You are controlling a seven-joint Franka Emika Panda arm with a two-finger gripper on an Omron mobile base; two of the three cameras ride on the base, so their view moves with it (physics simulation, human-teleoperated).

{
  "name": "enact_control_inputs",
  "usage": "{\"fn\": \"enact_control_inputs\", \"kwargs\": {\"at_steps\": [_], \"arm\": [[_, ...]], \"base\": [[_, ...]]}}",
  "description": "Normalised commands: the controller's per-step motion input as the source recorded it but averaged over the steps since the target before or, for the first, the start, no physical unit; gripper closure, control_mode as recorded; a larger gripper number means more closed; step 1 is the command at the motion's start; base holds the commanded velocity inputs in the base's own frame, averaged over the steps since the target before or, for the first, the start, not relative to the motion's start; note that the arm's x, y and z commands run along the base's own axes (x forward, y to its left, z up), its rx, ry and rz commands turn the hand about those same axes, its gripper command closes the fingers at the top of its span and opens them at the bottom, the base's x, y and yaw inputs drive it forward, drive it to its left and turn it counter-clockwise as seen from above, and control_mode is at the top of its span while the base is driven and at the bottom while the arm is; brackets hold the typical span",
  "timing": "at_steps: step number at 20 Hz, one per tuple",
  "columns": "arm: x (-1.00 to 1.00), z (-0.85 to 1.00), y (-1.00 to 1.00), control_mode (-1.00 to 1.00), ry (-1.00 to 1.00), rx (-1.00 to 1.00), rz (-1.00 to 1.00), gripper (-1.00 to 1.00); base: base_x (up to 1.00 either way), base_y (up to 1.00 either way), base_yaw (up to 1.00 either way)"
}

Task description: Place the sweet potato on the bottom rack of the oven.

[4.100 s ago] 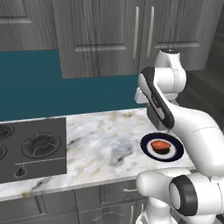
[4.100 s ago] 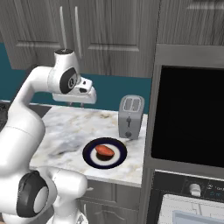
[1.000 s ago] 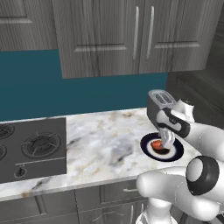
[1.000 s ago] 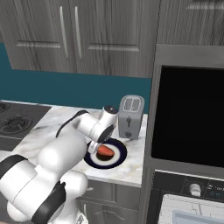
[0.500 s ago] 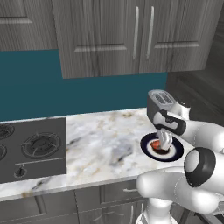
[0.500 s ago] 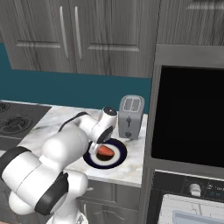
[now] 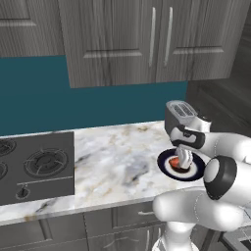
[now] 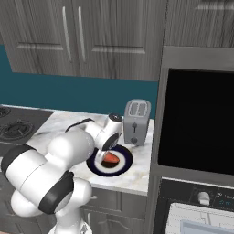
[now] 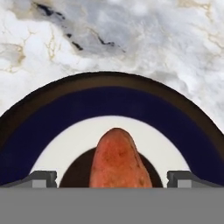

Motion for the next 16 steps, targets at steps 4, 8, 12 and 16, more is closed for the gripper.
{"fn": "enact_control_inputs", "kwargs": {"at_steps": [4,8,12,16], "arm": [[0.00,-0.28,-0.04,-1.00,0.00,-0.07,0.00,-1.00],[0.00,-0.25,-0.03,-1.00,0.00,-0.05,0.00,-1.00],[0.00,-0.11,-0.02,-1.00,0.00,-0.01,0.00,-1.00],[0.00,0.00,0.00,-1.00,0.00,0.00,0.00,-1.00]], "base": [[0.00,0.00,0.00],[0.00,0.00,0.00],[0.00,0.00,0.00],[0.00,0.00,0.00]]}}
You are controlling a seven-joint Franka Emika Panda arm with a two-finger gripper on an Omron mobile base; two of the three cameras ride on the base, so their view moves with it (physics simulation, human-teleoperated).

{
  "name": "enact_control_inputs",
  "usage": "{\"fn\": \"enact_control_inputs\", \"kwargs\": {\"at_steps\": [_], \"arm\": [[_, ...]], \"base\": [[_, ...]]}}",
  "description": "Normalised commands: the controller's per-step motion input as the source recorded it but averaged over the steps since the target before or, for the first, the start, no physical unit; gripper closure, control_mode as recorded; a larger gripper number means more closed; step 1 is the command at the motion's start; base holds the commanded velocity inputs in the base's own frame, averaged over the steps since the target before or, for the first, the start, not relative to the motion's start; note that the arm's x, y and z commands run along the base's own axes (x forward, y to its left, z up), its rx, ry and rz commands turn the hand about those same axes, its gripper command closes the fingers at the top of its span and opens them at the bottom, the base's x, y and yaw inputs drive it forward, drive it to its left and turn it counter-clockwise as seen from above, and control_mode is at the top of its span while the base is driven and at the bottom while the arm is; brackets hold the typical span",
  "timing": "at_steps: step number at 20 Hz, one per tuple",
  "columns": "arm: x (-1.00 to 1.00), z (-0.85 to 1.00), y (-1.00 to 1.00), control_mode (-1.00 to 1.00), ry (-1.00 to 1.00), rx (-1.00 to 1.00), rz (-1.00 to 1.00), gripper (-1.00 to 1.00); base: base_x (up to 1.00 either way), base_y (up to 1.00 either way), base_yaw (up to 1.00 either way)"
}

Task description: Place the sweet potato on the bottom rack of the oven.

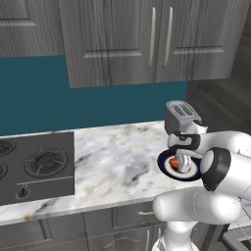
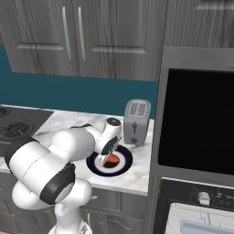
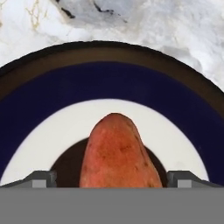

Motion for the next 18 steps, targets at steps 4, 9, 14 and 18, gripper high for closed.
{"fn": "enact_control_inputs", "kwargs": {"at_steps": [4,9,14,18], "arm": [[0.00,-0.03,0.00,-1.00,0.00,0.00,0.00,1.00],[0.00,0.00,0.00,-1.00,0.00,0.00,0.00,1.00],[-0.22,0.13,0.08,-1.00,-0.01,-0.03,-0.03,1.00],[-0.41,0.62,0.06,-1.00,0.00,-0.09,-0.24,1.00]], "base": [[0.00,0.00,0.00],[0.00,0.00,0.00],[0.00,0.00,0.00],[0.00,0.00,0.00]]}}
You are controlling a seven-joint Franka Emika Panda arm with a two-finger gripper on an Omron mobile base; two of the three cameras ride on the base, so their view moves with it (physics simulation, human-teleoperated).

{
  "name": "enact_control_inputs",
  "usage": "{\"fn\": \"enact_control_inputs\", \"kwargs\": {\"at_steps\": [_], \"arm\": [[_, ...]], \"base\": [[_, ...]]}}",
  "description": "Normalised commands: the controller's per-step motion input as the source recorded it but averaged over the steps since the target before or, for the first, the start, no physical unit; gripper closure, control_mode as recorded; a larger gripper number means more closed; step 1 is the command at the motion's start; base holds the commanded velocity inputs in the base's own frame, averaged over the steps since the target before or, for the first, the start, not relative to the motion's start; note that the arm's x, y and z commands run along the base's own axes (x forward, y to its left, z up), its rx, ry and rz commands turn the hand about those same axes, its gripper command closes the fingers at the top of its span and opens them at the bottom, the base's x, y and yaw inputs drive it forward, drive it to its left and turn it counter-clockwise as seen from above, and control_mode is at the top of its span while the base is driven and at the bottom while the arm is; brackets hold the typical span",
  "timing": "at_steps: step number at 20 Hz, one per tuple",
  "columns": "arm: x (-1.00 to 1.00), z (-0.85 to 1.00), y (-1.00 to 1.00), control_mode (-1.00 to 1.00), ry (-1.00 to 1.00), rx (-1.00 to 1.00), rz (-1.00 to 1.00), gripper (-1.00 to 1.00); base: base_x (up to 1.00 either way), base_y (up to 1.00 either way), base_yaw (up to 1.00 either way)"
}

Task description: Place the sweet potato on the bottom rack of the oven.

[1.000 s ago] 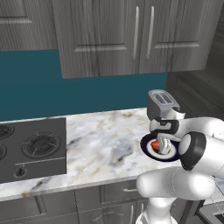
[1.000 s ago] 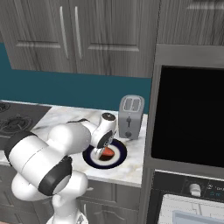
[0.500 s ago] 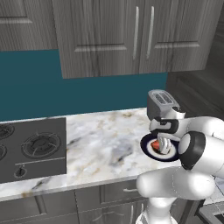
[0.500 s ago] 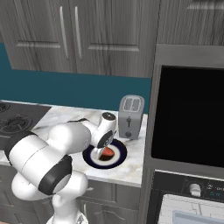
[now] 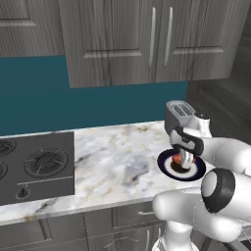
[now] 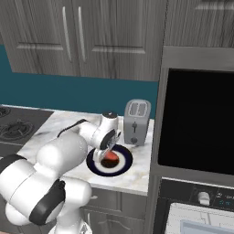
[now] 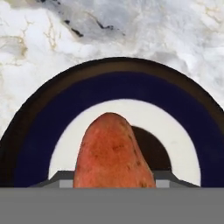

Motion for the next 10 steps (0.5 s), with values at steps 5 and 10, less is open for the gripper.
{"fn": "enact_control_inputs", "kwargs": {"at_steps": [5,10], "arm": [[-0.63,0.51,0.01,-1.00,-0.02,-0.05,-0.30,1.00],[-0.95,0.65,0.05,-1.00,-0.04,0.00,-0.38,1.00]], "base": [[0.00,0.00,0.00],[0.00,0.00,0.00]]}}
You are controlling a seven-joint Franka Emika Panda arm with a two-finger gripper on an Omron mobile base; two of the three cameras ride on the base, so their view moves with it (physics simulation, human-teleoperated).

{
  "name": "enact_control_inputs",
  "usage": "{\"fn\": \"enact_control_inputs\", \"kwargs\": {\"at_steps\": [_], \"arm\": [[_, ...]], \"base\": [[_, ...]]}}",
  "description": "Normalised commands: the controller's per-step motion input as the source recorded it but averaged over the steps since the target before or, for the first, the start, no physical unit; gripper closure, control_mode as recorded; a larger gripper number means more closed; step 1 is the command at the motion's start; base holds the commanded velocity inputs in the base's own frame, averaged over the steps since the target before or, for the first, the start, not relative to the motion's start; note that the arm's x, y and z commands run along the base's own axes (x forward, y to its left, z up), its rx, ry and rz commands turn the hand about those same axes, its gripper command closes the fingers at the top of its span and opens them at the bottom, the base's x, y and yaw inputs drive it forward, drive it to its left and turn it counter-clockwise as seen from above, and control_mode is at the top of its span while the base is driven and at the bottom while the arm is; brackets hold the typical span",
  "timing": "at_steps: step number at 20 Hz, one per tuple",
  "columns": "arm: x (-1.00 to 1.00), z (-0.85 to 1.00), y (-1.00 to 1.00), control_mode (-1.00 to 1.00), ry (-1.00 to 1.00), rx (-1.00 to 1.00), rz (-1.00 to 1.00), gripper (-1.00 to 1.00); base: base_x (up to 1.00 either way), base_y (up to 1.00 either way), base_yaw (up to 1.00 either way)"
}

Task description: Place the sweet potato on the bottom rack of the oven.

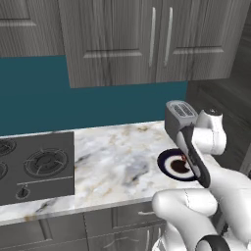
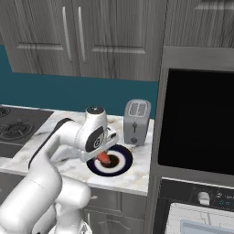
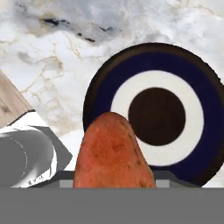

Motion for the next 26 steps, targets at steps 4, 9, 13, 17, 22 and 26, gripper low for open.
{"fn": "enact_control_inputs", "kwargs": {"at_steps": [4,9,13,17,22,26], "arm": [[-0.74,0.82,0.21,-1.00,-0.02,0.00,-0.44,1.00],[-0.82,0.62,0.29,-1.00,-0.03,0.02,-0.45,1.00],[-0.65,0.53,0.00,-1.00,-0.01,0.02,-0.43,1.00],[-0.48,0.41,-0.39,-1.00,-0.07,0.00,-0.41,1.00],[-0.60,-0.08,-0.69,-1.00,-0.16,0.09,-0.35,1.00],[-0.94,0.00,-0.64,-1.00,-0.24,0.13,-0.25,1.00]], "base": [[0.00,0.00,0.00],[0.00,0.00,0.00],[0.00,0.00,0.00],[0.00,0.00,0.00],[0.00,0.00,0.00],[0.00,0.00,0.00]]}}
